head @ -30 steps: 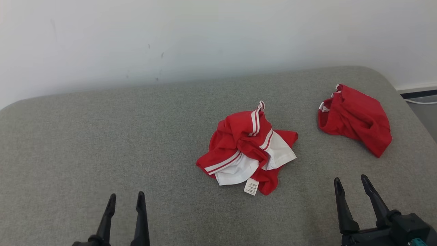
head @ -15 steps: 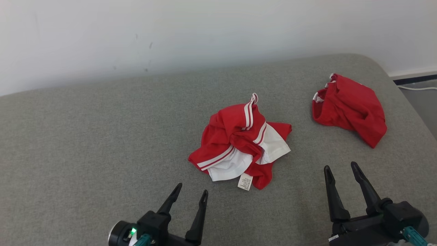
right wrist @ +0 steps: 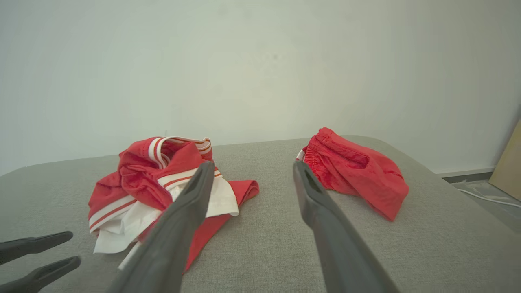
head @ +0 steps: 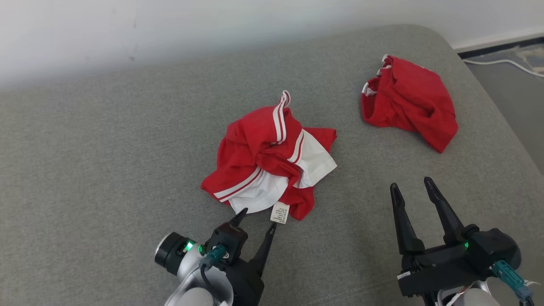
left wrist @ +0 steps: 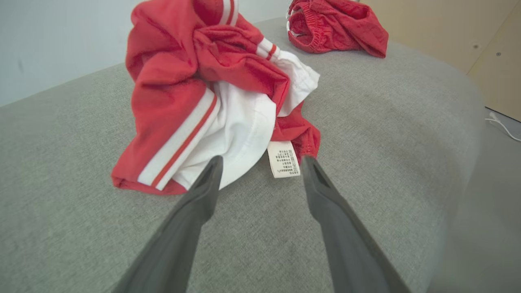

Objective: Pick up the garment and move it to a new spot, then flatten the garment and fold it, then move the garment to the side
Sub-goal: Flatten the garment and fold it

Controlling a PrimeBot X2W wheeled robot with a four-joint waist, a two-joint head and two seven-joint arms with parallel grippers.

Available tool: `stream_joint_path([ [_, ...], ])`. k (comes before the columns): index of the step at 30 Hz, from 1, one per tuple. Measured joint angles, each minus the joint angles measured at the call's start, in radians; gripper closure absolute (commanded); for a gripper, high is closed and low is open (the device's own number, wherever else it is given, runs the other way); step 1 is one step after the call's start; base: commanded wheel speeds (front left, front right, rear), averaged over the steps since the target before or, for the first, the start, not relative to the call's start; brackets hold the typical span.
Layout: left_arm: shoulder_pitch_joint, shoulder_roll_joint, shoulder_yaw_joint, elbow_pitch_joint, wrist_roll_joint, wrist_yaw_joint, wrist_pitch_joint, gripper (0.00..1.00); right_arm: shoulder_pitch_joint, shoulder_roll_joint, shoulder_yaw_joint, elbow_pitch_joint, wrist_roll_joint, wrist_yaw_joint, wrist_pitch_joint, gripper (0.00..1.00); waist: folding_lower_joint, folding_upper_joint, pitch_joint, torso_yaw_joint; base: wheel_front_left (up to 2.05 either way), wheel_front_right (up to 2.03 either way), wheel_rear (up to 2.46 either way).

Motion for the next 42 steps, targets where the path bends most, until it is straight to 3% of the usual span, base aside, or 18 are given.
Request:
stream_joint_path([
  [14, -0.16, -0.006, 0.007, 0.232, 0.054, 0.016, -0.002, 0.0, -0.048, 0.022, -0.008, 0.049, 0.0, 0.005, -0.001, 0.0, 0.0001, 0.0001, 0.108, -0.094, 0.0, 0.0, 0.0],
  [31, -0.229, 0.016, -0.013, 0.357, 0.135, 0.07, -0.099, 0.0, -0.066, 0.034, -0.008, 0.072, 0.0, 0.011, -0.009, 0.0, -0.0001, 0.0, 0.111, -0.068, 0.0, 0.0, 0.0],
  [33, -0.242, 0.015, -0.02, 0.372, 0.145, 0.072, -0.112, 0.29, -0.066, 0.034, -0.007, 0.075, 0.0, 0.015, -0.009, 0.0, -0.0001, 0.0, 0.112, -0.068, 0.0, 0.0, 0.0],
  [35, -0.254, 0.014, -0.031, 0.385, 0.167, 0.08, -0.121, 1.0, -0.067, 0.035, -0.007, 0.078, 0.0, 0.017, -0.009, 0.0, -0.0001, 0.0, 0.114, -0.069, 0.0, 0.0, 0.0],
  [42, -0.271, 0.004, -0.025, 0.411, 0.161, 0.081, -0.169, 1.0, -0.072, 0.041, -0.007, 0.086, 0.0, 0.019, -0.009, 0.0, -0.0001, 0.0, 0.121, -0.075, 0.0, 0.0, 0.0],
])
